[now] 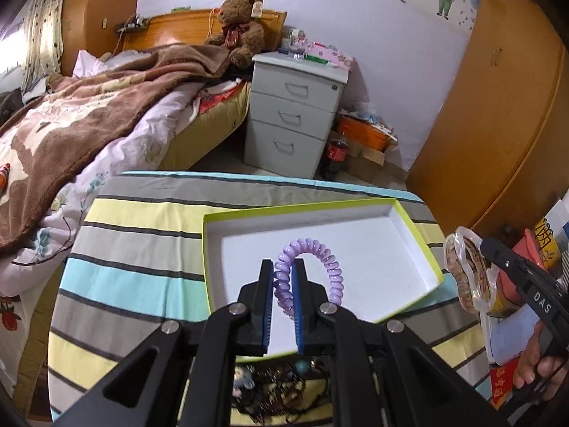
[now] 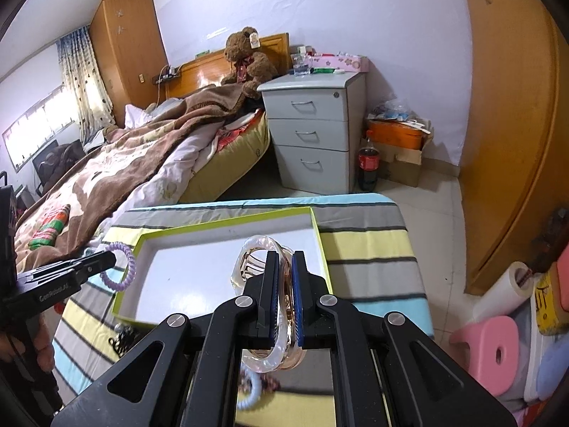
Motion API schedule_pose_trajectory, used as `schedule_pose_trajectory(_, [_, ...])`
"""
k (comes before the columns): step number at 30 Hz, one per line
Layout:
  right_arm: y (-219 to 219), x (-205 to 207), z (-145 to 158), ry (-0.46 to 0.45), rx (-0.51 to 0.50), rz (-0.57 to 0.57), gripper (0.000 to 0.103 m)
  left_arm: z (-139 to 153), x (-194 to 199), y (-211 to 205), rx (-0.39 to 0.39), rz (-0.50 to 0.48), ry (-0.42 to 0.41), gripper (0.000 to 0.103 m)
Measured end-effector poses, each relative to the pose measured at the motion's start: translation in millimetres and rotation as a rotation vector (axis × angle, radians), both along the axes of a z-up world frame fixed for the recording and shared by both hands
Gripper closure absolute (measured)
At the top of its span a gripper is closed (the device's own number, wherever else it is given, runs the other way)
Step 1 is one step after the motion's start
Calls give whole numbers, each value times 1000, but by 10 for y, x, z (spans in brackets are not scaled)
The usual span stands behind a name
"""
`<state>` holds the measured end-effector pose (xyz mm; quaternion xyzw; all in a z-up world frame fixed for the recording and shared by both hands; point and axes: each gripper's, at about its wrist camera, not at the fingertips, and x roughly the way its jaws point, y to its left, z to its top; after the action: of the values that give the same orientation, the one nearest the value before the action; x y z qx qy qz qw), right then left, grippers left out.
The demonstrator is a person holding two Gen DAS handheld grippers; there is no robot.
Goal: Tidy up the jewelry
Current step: 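Carry both items into the green tray and open both tools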
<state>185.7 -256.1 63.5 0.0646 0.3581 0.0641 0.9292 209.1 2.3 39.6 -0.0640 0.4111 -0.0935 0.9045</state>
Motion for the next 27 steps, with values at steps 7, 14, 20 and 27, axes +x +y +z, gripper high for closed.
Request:
schedule_pose_trajectory(7, [78, 481, -221, 55, -3, 12, 96, -219, 311, 86, -11, 25, 39, 93])
schedule_pose_trajectory(14, [133, 838, -419, 98, -15, 20, 96, -454, 554, 137, -3, 38, 91, 93])
schedule_pose_trajectory(20, [126, 982, -563, 114, -10, 13, 96, -637, 651, 122, 12, 40, 126, 92])
schedule_pose_trajectory(27, [128, 1026, -648, 109, -14, 20, 96, -726, 686, 93, 30, 39, 140, 92])
